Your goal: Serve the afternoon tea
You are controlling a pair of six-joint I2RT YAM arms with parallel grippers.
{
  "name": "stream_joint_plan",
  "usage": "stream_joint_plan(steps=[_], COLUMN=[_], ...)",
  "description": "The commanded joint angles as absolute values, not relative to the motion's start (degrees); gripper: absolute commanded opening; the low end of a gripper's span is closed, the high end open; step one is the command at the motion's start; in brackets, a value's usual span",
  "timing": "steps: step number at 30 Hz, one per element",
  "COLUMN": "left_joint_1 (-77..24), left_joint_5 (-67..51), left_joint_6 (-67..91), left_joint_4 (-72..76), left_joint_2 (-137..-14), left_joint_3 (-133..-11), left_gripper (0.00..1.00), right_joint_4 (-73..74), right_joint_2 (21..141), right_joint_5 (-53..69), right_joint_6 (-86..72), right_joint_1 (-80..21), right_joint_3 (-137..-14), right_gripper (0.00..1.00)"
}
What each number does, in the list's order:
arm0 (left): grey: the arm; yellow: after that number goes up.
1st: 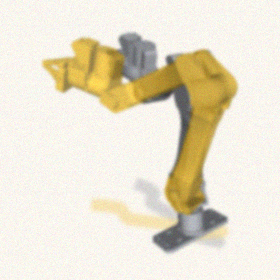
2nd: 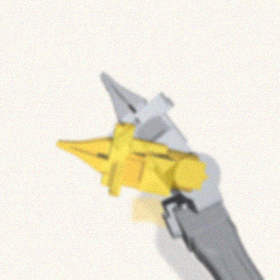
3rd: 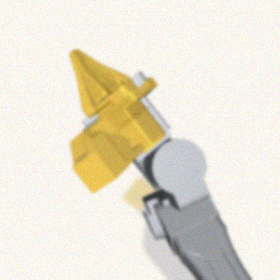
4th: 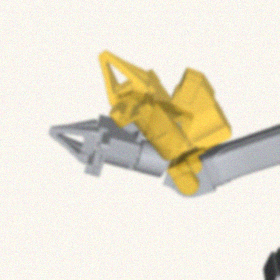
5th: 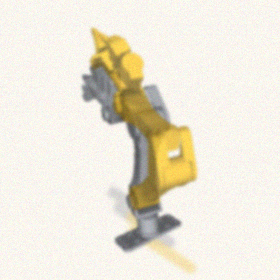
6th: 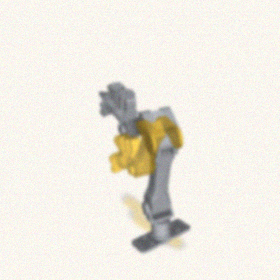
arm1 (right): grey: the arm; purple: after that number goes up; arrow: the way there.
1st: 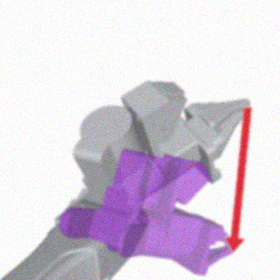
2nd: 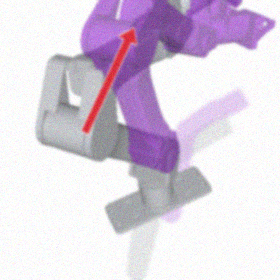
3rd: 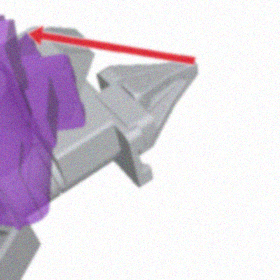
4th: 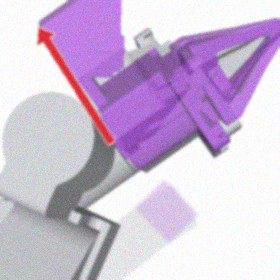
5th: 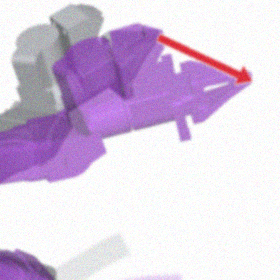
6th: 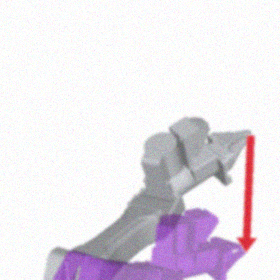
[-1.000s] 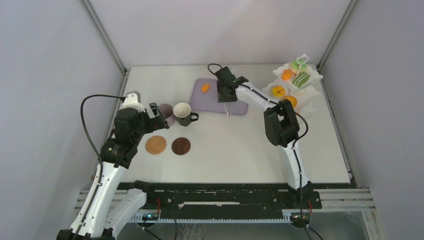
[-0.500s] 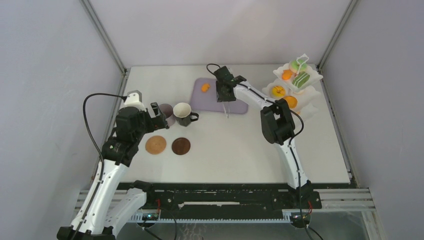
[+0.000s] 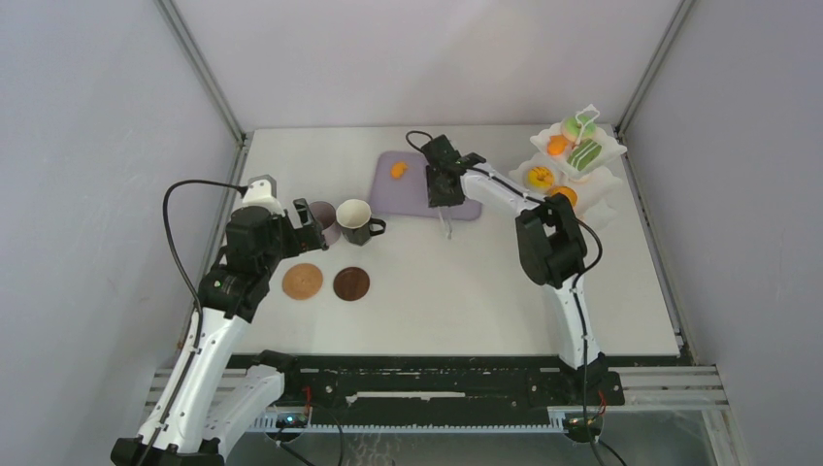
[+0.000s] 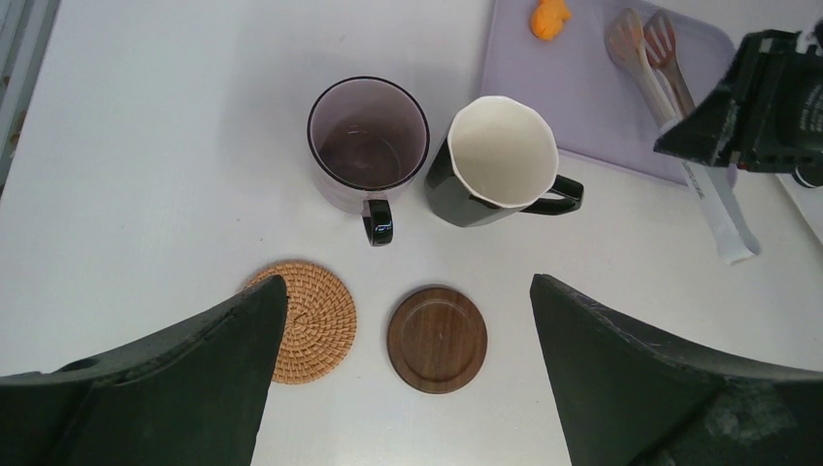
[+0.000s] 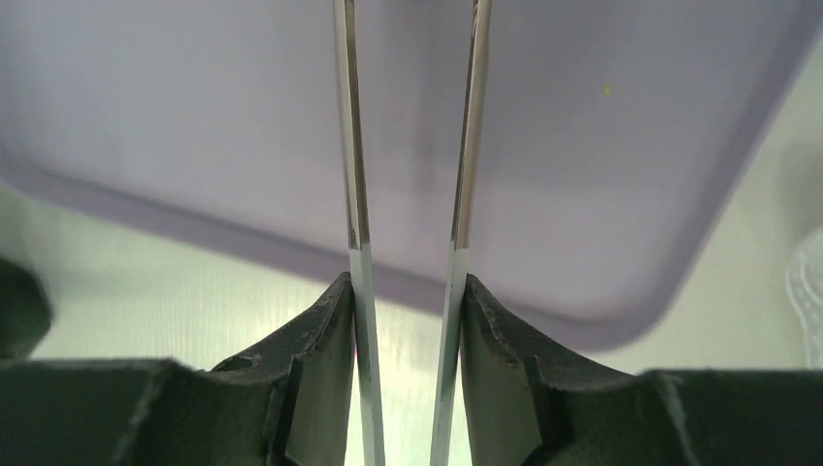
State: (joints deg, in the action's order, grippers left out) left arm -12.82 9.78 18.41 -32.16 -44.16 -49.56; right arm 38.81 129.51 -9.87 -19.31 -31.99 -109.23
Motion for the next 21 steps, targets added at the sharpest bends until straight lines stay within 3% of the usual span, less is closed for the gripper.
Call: stream_joint_plan(steps=[1, 8, 21], left_joint_1=[-12.37, -12.38, -12.35], left_joint_5=[8.41, 6.62, 4.66], left_joint_6=[17.84, 18.24, 19.42], left_joint_4=[-30.05, -30.25, -31.47], left_joint_2=[-43.54, -42.48, -39.26], left_joint_3=[-49.92, -49.53, -49.38], left_gripper=[0.99, 1.0, 0.99], right_joint_4=[35.25, 27.96, 28.03], right_joint_2=[117.71, 106.42, 94.48], right_joint_5=[-8.54, -4.74, -8.15], right_joint_6=[-19.23, -20.95, -23.73], right_joint_1=[-33.0, -33.35, -34.41], right_joint_3=[-103.38, -85.96, -74.72], right_gripper=[0.31, 0.3, 0.3])
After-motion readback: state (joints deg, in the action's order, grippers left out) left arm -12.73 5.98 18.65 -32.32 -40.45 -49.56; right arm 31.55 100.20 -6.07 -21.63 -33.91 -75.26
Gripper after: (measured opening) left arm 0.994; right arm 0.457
